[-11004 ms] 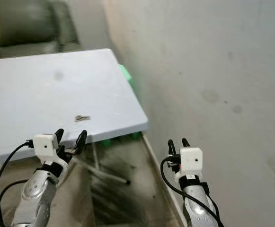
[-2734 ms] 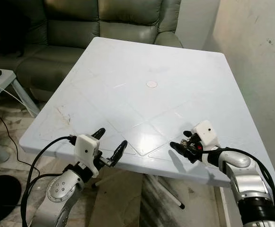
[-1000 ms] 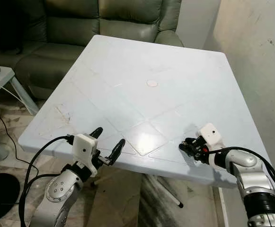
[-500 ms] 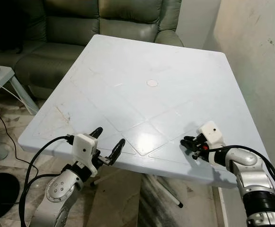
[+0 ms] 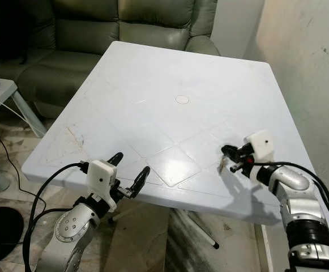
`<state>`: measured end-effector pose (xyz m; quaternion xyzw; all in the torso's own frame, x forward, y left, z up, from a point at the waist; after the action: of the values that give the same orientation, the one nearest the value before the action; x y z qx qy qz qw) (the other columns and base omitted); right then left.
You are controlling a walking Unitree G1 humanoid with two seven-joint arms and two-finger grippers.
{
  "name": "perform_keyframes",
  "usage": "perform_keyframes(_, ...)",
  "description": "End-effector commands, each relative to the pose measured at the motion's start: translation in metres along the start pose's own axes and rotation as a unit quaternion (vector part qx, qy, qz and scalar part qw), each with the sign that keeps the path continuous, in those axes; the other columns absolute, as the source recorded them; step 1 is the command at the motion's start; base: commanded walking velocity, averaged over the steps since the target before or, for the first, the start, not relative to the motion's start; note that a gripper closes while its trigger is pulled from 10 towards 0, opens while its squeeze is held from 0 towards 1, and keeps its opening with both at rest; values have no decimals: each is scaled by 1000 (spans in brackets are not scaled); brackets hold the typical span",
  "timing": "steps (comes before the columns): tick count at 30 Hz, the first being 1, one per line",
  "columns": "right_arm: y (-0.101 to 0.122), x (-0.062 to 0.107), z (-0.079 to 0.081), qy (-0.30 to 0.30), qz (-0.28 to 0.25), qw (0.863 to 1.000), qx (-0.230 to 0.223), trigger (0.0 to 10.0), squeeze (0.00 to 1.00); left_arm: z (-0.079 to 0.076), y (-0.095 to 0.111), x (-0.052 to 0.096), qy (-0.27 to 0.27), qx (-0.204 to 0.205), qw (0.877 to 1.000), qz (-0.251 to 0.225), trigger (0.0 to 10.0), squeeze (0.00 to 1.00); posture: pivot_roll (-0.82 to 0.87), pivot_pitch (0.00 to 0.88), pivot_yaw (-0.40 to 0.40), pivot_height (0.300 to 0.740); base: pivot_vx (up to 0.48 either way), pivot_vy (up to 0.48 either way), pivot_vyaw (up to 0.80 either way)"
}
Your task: Hang keys on a hook
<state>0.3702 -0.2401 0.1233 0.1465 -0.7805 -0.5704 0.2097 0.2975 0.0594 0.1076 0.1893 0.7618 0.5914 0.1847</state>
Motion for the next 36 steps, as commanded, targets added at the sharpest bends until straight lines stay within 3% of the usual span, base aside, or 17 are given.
perform_keyframes(1,14,-2,-4,-11,-30,999,-21,2667,0,-3,2,1,-2,-1,1000,-2,10000,0,1,99,-40,740,0,0,0)
perform_keyframes(3,22,-4,-3,-13,-52,998,-40,4784,0,-2,3,1,-1,-1,1000,-4,10000,0,2,101,-41,740,0,0,0)
perform_keyframes(4,25,-5,-1,-16,-62,997,-49,10000,0,-1,3,1,2,1,1000,-4,10000,0,1,104,-41,740,0,0,0)
perform_keyframes(11,39,-12,8,-22,-100,992,-78,10000,0,1,5,0,7,3,1000,-8,10000,0,2,106,-39,740,0,0,0)
perform_keyframes(15,54,-15,9,-47,-145,982,-111,10000,0,9,14,-5,21,10,999,-23,10000,0,2,106,-39,740,0,0,0)
perform_keyframes(19,74,-15,14,-91,-192,966,-145,10000,0,27,31,-9,50,25,997,-47,10000,0,-4,106,-37,740,0,0,0)
perform_keyframes(26,84,-13,23,-151,-215,951,-161,10000,0,46,58,-14,84,50,991,-88,10000,0,-9,101,-36,740,0,0,0)
perform_keyframes(29,89,-10,26,-174,-220,947,-158,10000,0,50,65,-14,91,54,989,-99,10000,0,-11,100,-35,740,0,0,0)
perform_keyframes(32,90,-9,36,-191,-215,949,-128,10000,0,55,71,-13,96,54,988,-108,10000,0,-13,94,-31,740,0,0,0)
perform_keyframes(34,90,-6,50,-196,-203,957,-66,10000,0,61,77,-11,98,51,987,-118,10000,0,-13,86,-30,740,0,0,0)
perform_keyframes(36,89,-6,54,-194,-197,960,-46,10000,0,64,79,-11,99,52,987,-119,10000,0,-13,86,-30,740,0,0,0)
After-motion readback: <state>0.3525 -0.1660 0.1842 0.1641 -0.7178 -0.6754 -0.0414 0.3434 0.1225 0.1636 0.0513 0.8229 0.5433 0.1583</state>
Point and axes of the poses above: a point about 5 cm out from each wrist's last joint towards the gripper, its own x axis pointing back from the gripper into the wrist, its own y axis along the axis of the wrist's last joint, z = x × y, the point moved 5 cm from there along -x, pointing out of the wrist towards the gripper, and after that the axes turned 14 degrees about x, right-handed, at the moved point
